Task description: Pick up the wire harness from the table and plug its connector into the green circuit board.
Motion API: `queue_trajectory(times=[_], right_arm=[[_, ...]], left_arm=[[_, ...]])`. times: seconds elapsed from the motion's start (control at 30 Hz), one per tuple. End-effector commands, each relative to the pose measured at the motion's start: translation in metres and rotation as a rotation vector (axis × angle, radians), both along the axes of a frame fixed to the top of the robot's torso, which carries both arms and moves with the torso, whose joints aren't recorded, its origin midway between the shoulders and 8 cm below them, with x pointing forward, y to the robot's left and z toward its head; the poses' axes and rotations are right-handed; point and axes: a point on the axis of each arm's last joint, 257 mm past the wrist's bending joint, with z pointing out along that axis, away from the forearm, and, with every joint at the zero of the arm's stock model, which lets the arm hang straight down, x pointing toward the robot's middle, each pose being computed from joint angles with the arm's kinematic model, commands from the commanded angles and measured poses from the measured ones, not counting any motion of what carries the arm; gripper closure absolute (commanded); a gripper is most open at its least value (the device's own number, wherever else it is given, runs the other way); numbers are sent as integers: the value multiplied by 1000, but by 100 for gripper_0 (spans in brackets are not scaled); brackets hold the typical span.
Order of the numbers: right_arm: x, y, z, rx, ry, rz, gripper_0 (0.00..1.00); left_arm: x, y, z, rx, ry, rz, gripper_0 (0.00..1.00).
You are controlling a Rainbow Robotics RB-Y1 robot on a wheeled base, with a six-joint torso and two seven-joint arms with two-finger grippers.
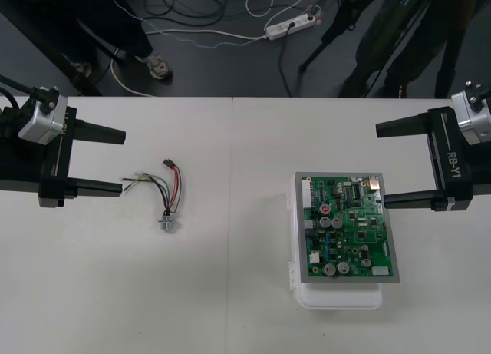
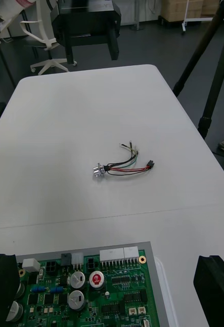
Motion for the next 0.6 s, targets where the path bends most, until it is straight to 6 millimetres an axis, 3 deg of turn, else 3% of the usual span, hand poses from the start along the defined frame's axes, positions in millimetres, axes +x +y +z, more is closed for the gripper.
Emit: queue_trajectory(times=[0.03, 0.6], right_arm=[[-4, -6, -6, -32, 46, -8, 0], [-4, -6, -6, -32, 46, -8, 0]], left_arm=[[-7, 14, -1, 57, -20, 0, 27], [-7, 14, -1, 57, -20, 0, 26]])
